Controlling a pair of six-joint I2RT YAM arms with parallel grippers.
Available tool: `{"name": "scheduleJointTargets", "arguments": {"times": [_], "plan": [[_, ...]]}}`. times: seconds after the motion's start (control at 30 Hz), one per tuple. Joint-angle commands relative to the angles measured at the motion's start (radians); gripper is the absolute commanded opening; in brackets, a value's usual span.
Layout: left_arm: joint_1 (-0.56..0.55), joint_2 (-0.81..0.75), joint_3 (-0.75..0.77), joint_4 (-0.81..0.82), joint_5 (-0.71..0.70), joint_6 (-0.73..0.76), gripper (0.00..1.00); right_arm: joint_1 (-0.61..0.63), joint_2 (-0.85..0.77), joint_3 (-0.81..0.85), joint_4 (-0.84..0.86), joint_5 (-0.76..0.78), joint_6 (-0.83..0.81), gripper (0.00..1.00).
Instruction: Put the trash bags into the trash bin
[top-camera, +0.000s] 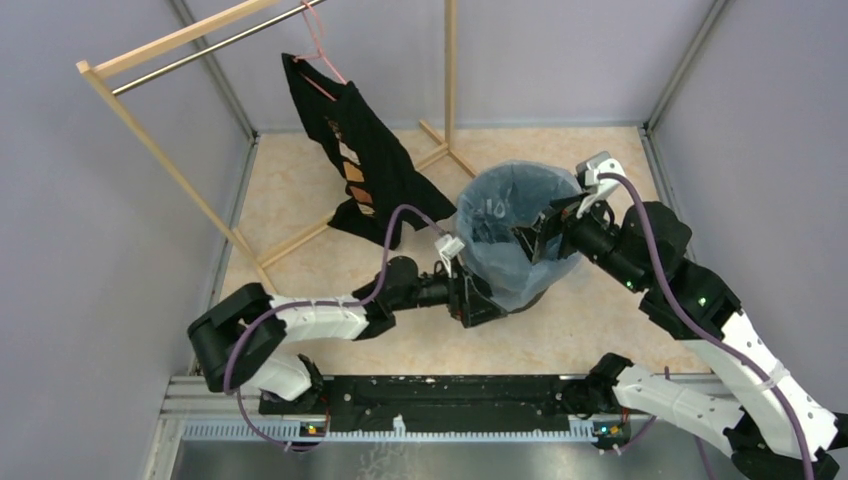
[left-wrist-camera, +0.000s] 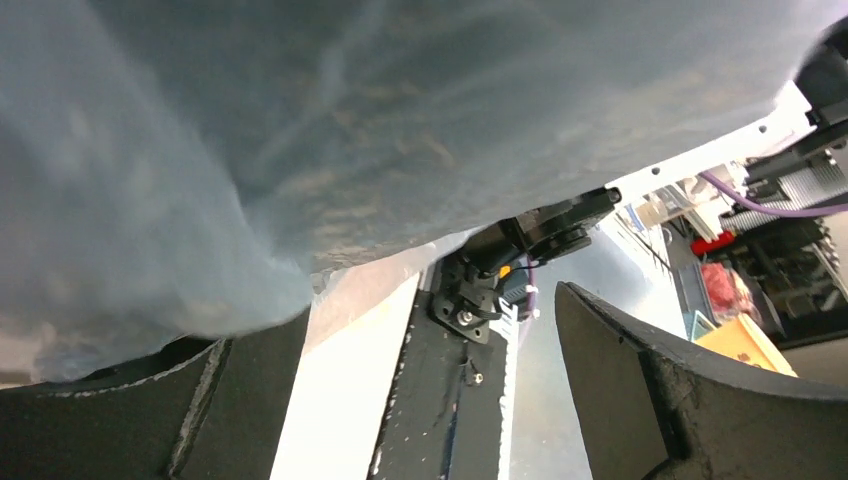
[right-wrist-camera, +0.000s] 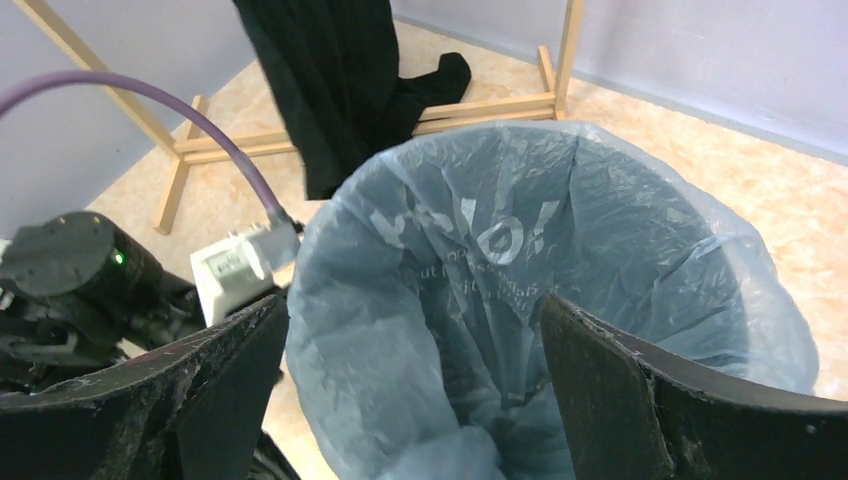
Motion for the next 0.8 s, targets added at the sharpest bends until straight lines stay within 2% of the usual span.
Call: {"name": "scheduleJointTargets", "arguments": {"times": [0.0, 0.13, 0.37, 0.47, 0.53, 0.63, 0.7, 0.77], "plan": [[-0.067, 0.107, 0.056, 0.215, -0.044, -0.021, 0.98, 0.0, -0.024, 0.025, 0.018, 0.017, -0.01, 0.96], [-0.072, 0.1, 0.06, 0.165, -0.059, -0.01, 0.98, -0.001, -0.048, 0.026, 0.003, 0.035, -0.014, 0.96], [-0.071, -0.173, 0.006, -0.219, -0.237, 0.115, 0.98, 0.0, -0.068, 0.003, 0.01, 0.05, -0.032, 0.98], [-0.07, -0.321, -0.018, -0.401, -0.401, 0.123, 0.98, 0.0, -0.067, -0.003, 0.025, 0.047, -0.034, 0.98], [-0.065, -0.393, -0.031, -0.488, -0.558, 0.107, 0.98, 0.0, -0.066, -0.007, 0.038, 0.043, -0.034, 0.98], [-0.015, -0.424, 0.005, -0.673, -0.707, -0.011, 0.98, 0.0, -0.059, -0.013, 0.059, 0.034, -0.032, 0.98], [0.047, -0.392, 0.039, -0.754, -0.689, -0.066, 0.98, 0.0, -0.051, -0.008, 0.063, 0.027, -0.028, 0.98], [0.098, -0.349, 0.061, -0.747, -0.619, -0.085, 0.96, 0.0, -0.045, -0.004, 0.059, 0.02, -0.021, 0.98]]}}
